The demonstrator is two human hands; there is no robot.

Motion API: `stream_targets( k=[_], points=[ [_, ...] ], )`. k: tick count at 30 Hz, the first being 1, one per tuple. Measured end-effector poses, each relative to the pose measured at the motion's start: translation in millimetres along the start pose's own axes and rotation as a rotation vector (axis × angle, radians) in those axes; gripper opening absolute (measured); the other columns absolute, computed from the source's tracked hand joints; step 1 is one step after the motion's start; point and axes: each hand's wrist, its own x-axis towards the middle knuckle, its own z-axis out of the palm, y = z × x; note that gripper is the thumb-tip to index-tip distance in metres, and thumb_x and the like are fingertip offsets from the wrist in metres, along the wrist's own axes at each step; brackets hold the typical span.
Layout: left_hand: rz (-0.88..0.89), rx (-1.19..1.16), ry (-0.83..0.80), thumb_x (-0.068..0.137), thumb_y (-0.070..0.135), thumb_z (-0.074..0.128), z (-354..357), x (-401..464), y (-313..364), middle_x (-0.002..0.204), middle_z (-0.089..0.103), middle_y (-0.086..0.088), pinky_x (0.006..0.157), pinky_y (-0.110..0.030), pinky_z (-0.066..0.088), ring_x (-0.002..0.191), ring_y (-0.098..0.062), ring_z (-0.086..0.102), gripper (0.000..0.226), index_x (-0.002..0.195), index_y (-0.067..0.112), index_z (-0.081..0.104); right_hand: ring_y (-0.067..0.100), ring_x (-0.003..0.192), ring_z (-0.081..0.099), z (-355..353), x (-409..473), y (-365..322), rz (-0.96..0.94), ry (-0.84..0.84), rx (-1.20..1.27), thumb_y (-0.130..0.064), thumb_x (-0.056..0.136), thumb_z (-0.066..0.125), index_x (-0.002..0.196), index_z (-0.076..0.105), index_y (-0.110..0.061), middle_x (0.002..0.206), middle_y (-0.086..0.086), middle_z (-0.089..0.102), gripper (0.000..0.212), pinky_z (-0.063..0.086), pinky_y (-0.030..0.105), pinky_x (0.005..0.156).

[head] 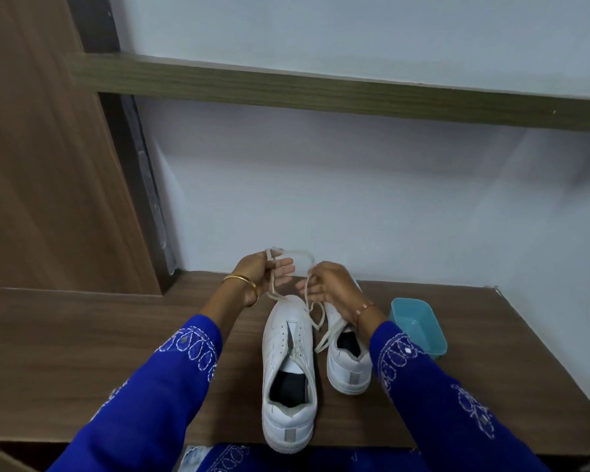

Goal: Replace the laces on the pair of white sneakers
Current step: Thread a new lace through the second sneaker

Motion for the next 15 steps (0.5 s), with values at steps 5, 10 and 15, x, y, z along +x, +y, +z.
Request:
stream_targets(
  k=[5,10,15],
  points=[
    [-0.038,0.223,0.172,0.099,0.005,0.025,-11,9,0,0.077,0.06,-0.014,0.053,-0.03,0.052,0.063,-0.022,0.06,0.025,0.106,0.003,0.049,0.014,0.046,0.042,-20,10,-24,-0.031,0.201,0.093,-0.011,0.093,0.051,0.078,0.054,-0.008,0.058,0.005,0.044,0.015,0.042,0.026,0.048],
    [0.438,0.174,0.25,0.093,-0.007,0.027,-15,18,26,0.073,0.06,-0.011,0.055,-0.022,0.052,0.05,-0.012,0.061,0.03,0.106,0.007,0.049,0.015,0.057,0.05,-22,16,-62,-0.151,0.185,0.192,-0.011,0.096,0.046,0.08,0.055,-0.013,0.07,0.005,0.053,0.018,0.048,0.026,0.055],
    [0.399,0.618,0.321,0.088,-0.004,0.039,-29,31,25,0.072,0.066,-0.007,0.062,-0.027,0.046,0.073,-0.024,0.061,0.027,0.101,0.002,0.062,0.022,0.064,0.062,-15,15,-67,-0.128,0.116,0.217,-0.015,0.099,0.04,0.082,0.054,-0.011,0.077,0.013,0.064,0.022,0.055,0.032,0.062]
  ],
)
